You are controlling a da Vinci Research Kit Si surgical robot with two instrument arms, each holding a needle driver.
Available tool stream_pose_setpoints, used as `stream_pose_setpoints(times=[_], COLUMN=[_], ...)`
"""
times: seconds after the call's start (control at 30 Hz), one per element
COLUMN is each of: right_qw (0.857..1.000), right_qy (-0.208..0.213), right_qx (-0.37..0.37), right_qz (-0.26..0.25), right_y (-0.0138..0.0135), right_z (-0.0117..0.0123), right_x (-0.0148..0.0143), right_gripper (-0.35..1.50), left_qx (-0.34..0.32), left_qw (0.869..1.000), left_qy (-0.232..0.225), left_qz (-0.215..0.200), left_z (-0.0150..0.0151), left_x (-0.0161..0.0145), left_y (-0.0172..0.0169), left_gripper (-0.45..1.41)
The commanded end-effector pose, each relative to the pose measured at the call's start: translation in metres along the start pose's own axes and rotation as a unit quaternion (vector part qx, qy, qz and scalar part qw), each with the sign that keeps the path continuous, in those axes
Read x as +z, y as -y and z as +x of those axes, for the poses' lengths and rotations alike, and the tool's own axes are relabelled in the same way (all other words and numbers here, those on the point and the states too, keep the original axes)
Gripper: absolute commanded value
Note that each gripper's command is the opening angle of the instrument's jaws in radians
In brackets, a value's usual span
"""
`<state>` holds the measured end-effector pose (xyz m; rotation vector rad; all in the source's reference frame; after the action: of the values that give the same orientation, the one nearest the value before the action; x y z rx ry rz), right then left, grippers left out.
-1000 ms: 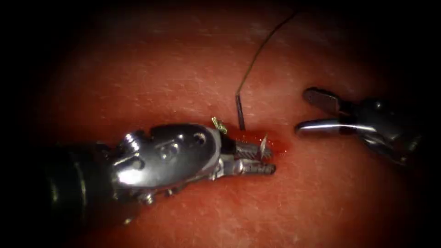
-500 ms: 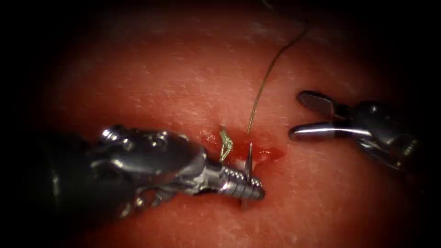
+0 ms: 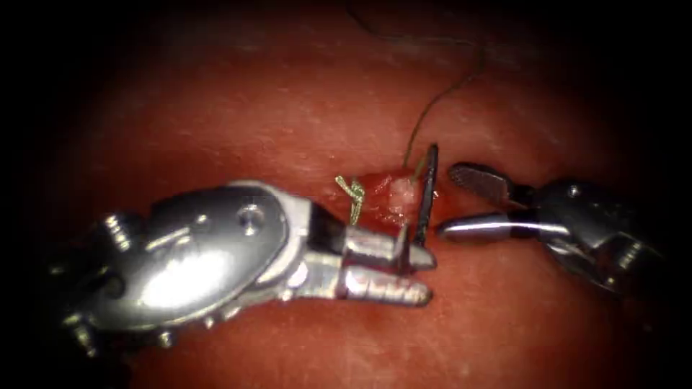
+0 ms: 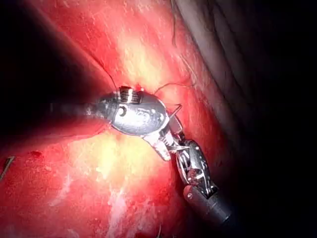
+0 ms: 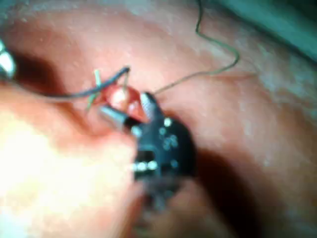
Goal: Wound Closure
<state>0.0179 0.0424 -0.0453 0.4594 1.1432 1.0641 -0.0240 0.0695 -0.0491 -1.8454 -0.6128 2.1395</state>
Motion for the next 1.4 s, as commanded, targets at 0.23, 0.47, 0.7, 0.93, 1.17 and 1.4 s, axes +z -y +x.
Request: stream_pose_setpoints(times=[0.23,0.47,0.7,0.93,1.17,1.4], right_qw=[1.0,0.998,0.984,0.971,0.955,0.944], right_qy=[0.008,0.013,-0.004,-0.024,-0.048,-0.071], right_qx=[0.029,0.062,0.174,0.234,0.292,0.32], right_qz=[0.01,0.012,0.035,0.032,0.036,0.033], right_y=[0.0003,0.0009,0.0017,0.0015,0.0009,0.0013], right_z=[-0.0011,-0.0011,0.0016,0.0028,0.0022,0.0025], right_x=[0.001,0.0007,-0.0006,-0.001,0.0004,0.0021], right_gripper=[1.03,1.05,0.79,0.78,0.78,0.78], left_qx=[0.128,0.172,0.223,0.273,0.311,0.328], left_qw=[0.989,0.974,0.96,0.944,0.931,0.923], left_qy=[0.029,0.034,0.058,0.076,0.086,0.093], left_qz=[0.074,0.145,0.158,0.169,0.171,0.176], left_z=[0.0011,0.0021,-0.0033,-0.0069,-0.0069,-0.0075], left_x=[-0.0007,-0.0024,0.0,0.002,0.0021,0.0029], left_y=[0.0015,0.0022,0.0018,0.0013,0.001,0.0008], left_gripper=[-0.35,-0.35,-0.35,-0.35,-0.35,-0.35])
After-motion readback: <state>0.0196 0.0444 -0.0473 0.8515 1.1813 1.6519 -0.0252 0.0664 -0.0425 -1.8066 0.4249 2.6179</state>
